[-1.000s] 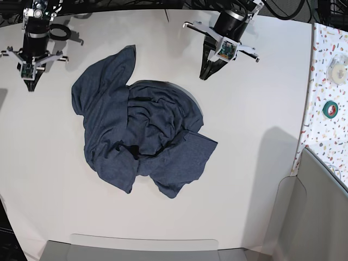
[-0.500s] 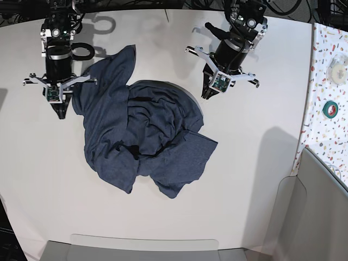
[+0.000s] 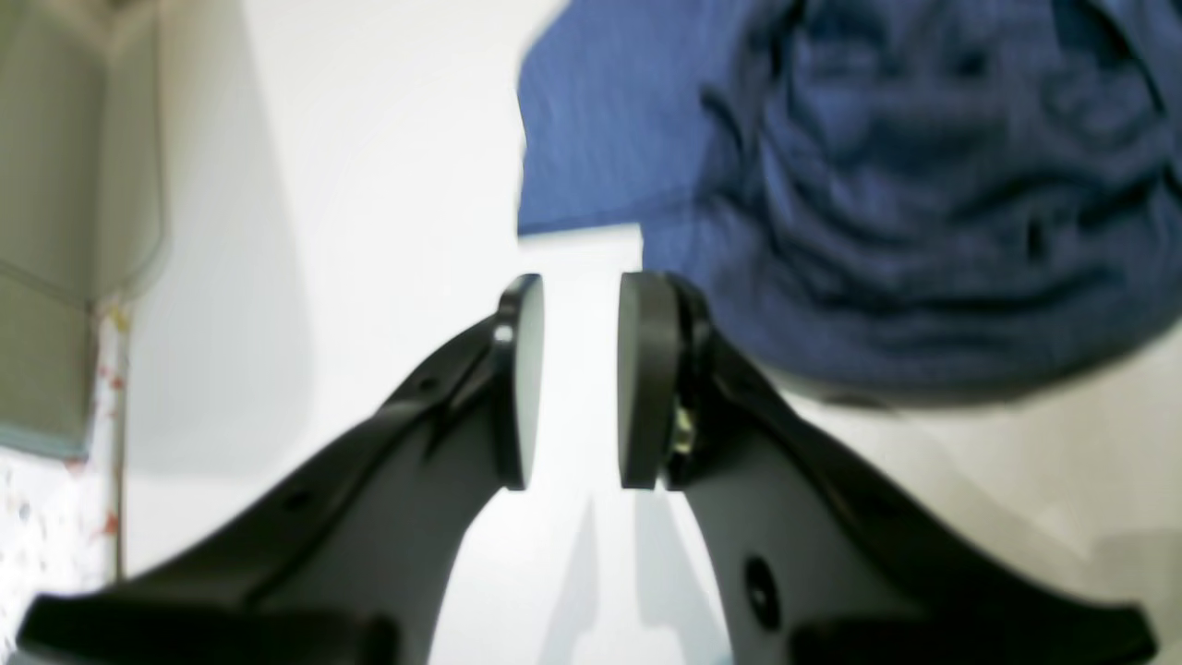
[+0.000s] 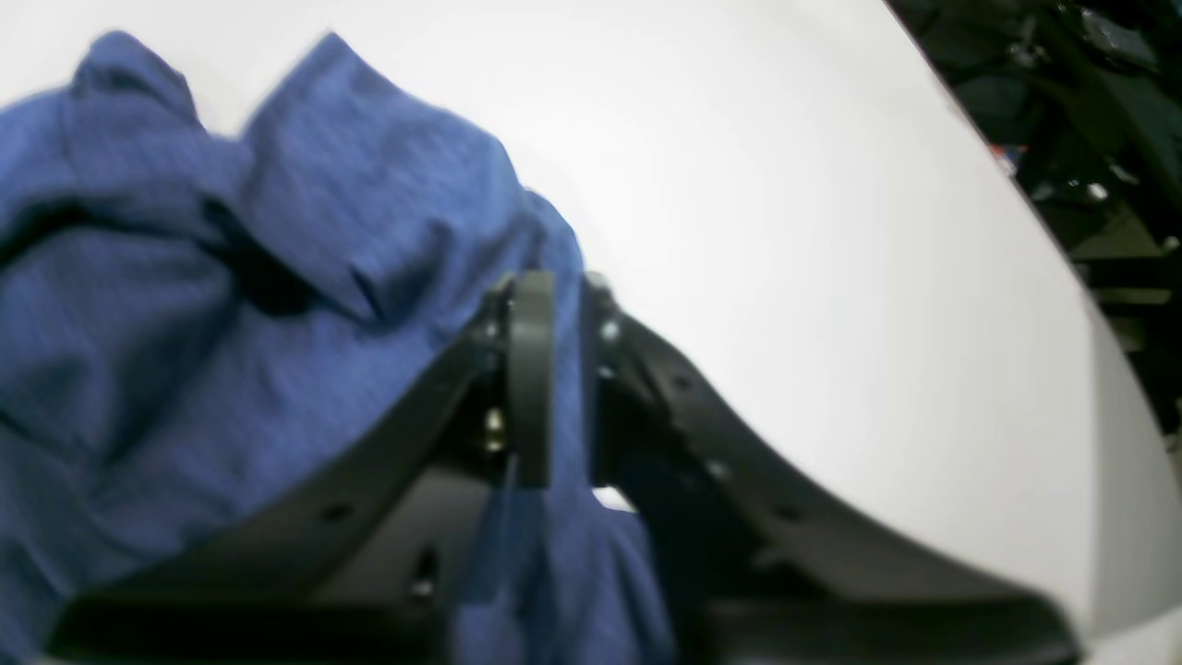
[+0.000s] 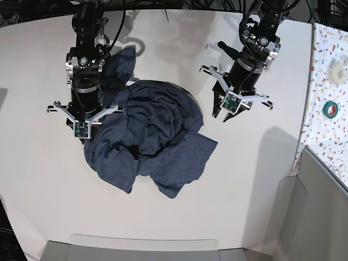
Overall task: Layout the t-shirt on the table in an organized manner, then fold the t-shirt properly
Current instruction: 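Lower both grippers onto the crumpled navy t-shirt and grasp its edges, then drag the grasped fabric outward with the right gripper, spreading the shirt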
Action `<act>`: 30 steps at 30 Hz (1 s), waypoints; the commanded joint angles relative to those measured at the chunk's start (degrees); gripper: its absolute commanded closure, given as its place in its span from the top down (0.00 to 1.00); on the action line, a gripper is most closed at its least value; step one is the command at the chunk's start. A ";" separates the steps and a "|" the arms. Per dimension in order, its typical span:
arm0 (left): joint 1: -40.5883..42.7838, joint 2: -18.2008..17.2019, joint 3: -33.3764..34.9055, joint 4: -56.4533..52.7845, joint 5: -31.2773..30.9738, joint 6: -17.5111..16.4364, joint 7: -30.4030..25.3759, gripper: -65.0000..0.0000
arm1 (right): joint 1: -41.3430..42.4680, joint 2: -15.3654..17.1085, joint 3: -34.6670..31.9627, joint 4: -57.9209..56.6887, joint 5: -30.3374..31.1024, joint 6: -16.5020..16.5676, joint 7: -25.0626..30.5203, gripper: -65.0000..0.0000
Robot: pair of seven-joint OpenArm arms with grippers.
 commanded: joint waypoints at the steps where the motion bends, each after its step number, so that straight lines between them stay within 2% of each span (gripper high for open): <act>1: -1.12 -0.31 -0.09 0.27 0.10 0.32 -1.46 0.25 | 2.07 -0.35 -0.08 -0.22 -0.16 -0.08 0.96 0.24; 5: -3.93 -0.31 -0.09 -1.93 0.10 0.32 -1.19 0.28 | 5.41 -1.75 -0.08 -4.97 -0.16 -0.08 0.79 0.37; 10: -9.56 -0.05 0.43 -6.42 0.10 -0.65 3.47 0.28 | 8.48 -1.75 -2.80 -9.63 -0.16 -0.08 0.87 0.37; 14: -13.96 1.97 -0.01 -10.28 0.19 -9.71 5.05 0.28 | 11.47 -1.75 -4.56 -13.41 -0.16 -0.08 0.87 0.37; 18: -16.51 3.03 0.35 -12.48 0.54 -13.93 5.14 0.29 | 14.29 -1.66 -6.32 -17.72 -0.16 -0.08 0.87 0.37; 23: -17.03 4.08 0.43 -12.31 0.19 -14.98 8.30 0.32 | 14.20 -0.96 -7.02 -18.24 -0.52 -0.08 0.70 0.37; 26: -17.74 5.05 0.52 -12.31 0.36 -14.98 8.74 0.34 | 13.85 1.41 -7.11 -18.16 -3.51 -0.08 0.61 0.37; 30: -17.47 5.58 0.52 -12.39 0.27 -14.98 8.74 0.35 | 13.06 2.20 -6.58 -18.33 -8.60 0.01 0.61 0.37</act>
